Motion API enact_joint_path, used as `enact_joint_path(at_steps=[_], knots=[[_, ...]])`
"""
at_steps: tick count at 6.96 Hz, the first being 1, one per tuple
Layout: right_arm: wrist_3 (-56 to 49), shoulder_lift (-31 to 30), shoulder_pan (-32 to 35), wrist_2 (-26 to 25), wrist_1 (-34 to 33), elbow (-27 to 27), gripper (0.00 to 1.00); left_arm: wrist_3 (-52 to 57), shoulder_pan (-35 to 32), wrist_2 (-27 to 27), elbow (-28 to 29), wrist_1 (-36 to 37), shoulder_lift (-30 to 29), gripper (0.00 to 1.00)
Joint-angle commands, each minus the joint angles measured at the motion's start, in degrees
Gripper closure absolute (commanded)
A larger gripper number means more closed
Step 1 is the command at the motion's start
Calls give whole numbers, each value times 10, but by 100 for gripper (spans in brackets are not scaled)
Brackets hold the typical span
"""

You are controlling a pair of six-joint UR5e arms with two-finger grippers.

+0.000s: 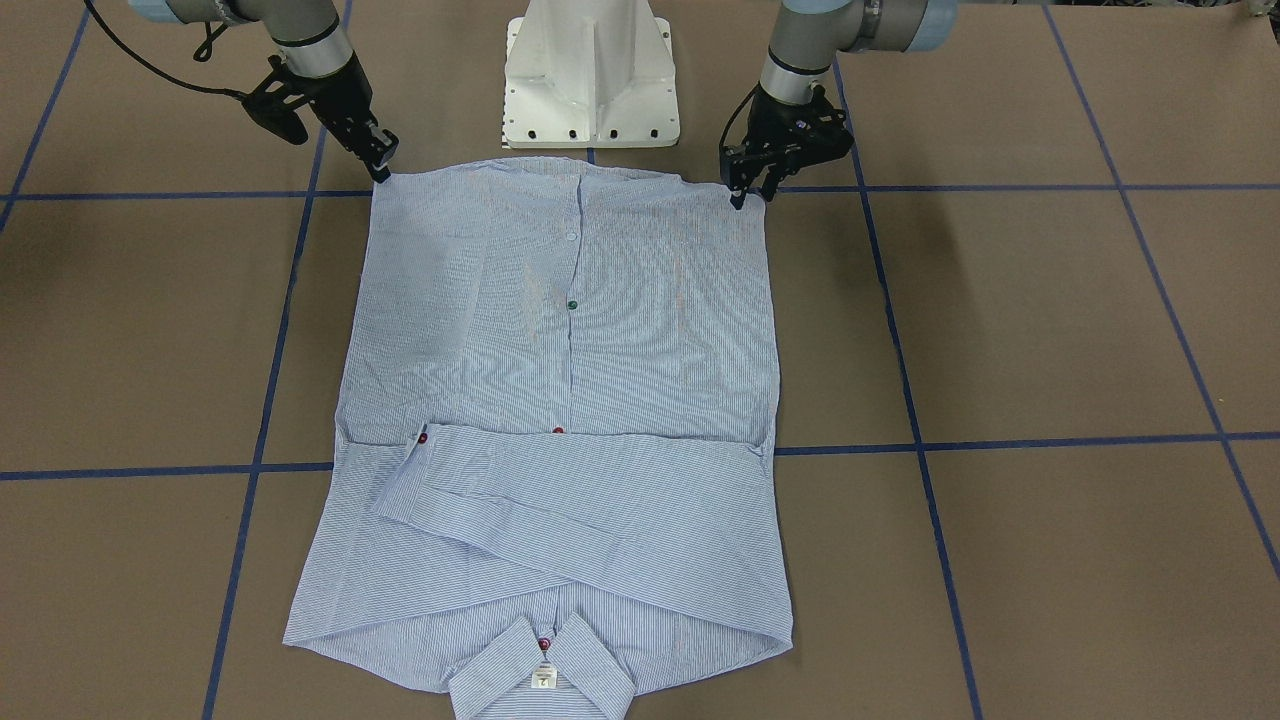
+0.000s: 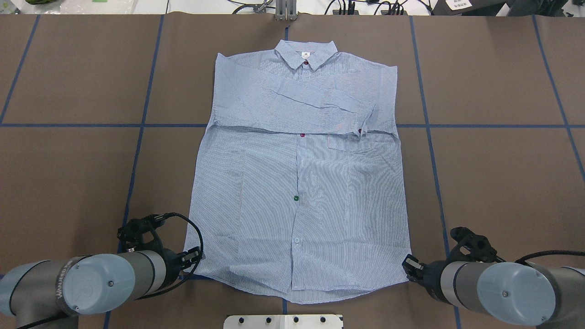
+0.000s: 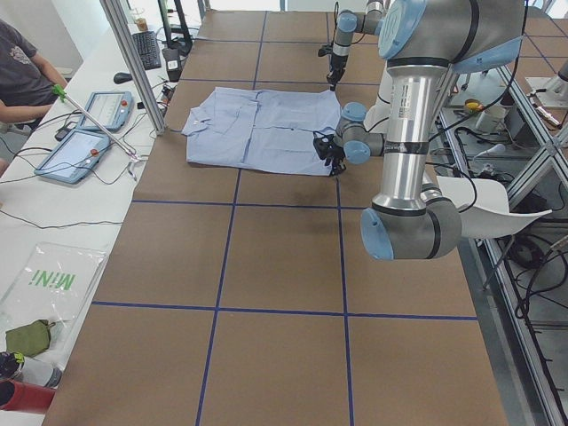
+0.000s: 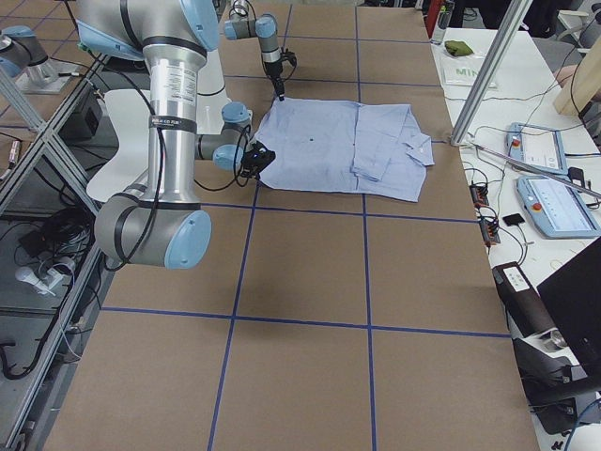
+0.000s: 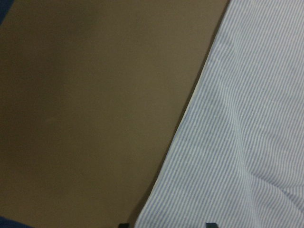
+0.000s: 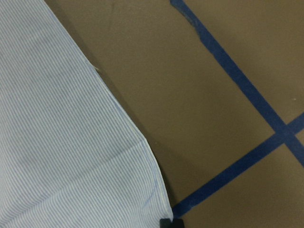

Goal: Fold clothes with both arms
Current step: 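Close both grippers on the two hem corners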

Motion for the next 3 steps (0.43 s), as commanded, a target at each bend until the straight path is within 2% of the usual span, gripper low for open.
enact_joint_path(at_steps=[1,3], knots=[[1,-1,0,-1,0,1,100,1,0,0,3,0,2,43],[1,-1,0,-1,0,0,100,1,0,0,5,0,2,46]])
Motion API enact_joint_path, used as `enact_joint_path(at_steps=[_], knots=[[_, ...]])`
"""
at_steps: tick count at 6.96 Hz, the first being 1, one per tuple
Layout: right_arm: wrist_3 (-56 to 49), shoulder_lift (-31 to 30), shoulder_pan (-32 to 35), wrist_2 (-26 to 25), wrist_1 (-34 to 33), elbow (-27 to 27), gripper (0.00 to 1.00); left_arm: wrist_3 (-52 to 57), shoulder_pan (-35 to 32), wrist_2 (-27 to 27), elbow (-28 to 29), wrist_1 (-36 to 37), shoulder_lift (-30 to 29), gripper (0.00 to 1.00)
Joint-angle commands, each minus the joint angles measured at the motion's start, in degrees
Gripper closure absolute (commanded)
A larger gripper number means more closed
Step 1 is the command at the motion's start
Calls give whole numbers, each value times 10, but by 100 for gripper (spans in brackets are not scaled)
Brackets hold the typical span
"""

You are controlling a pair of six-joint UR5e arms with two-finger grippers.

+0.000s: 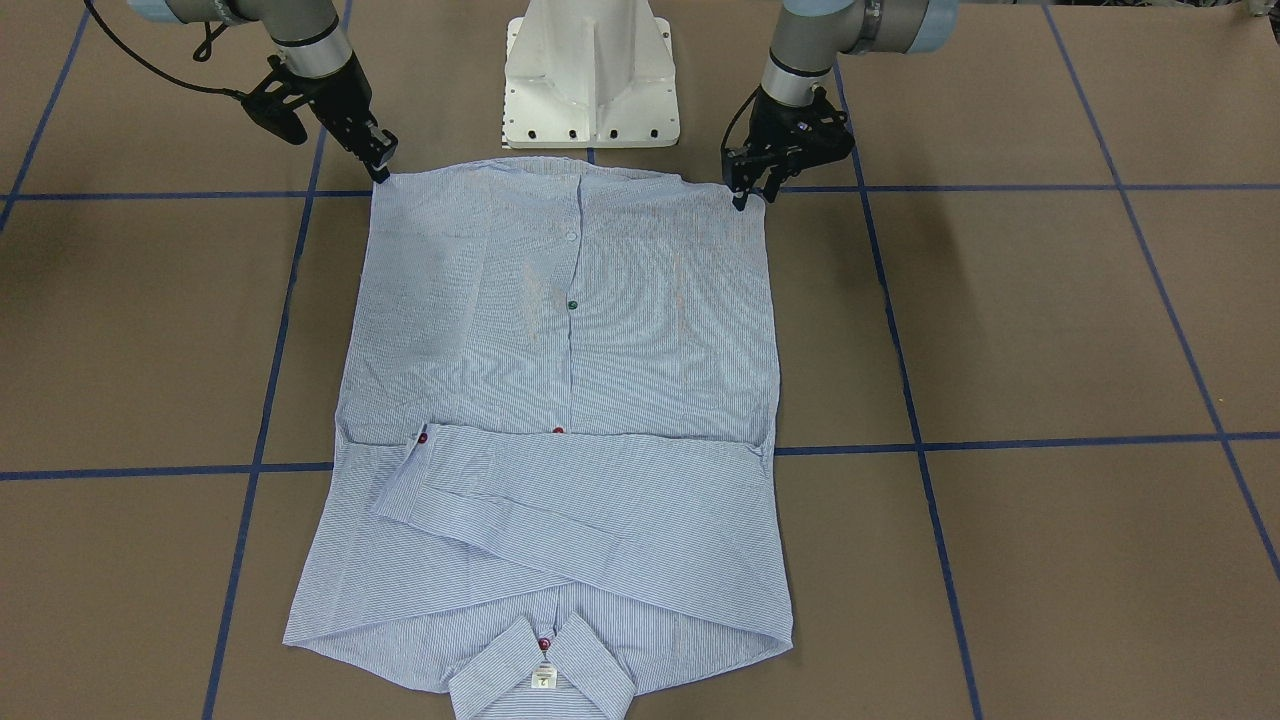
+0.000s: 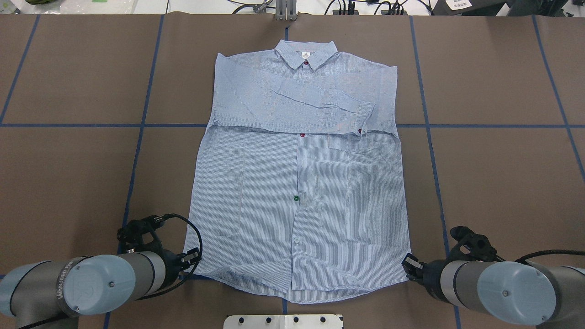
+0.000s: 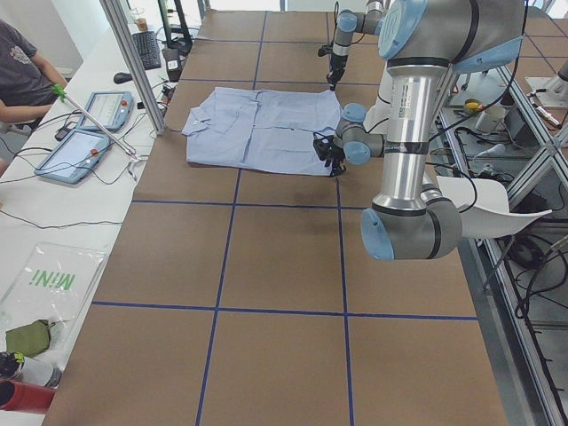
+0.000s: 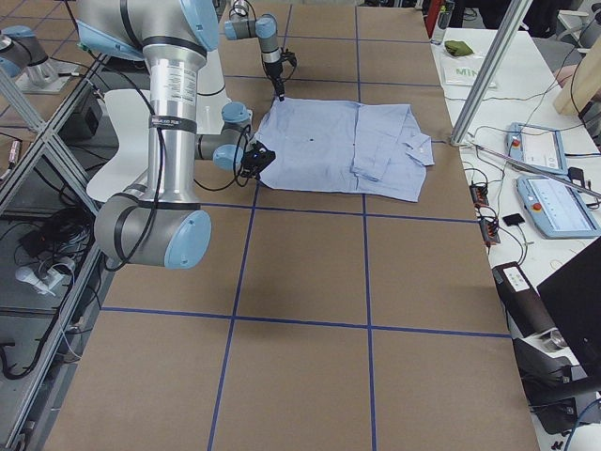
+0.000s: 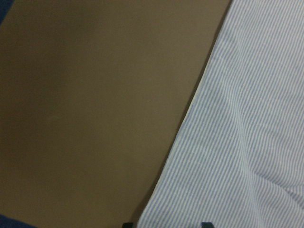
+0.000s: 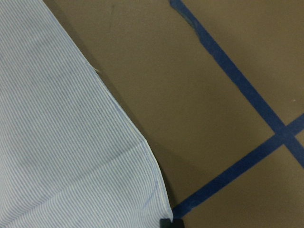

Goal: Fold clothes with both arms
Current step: 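Close both grippers on the two hem corners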

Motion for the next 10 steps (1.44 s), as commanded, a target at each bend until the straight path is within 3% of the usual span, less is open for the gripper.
enact_joint_path(at_steps=[1,3,5,10], knots=[[0,-1,0,1,0,0,100,0,0,0,1,0,0,49],[0,-1,0,1,0,0,100,3,0,0,3,0,0,67],[0,-1,0,0,1,0,100,4,-1,0,1,0,1,100],[-1,-5,4,4,1,2,100,2,-1,-4,-32,3,13,100]])
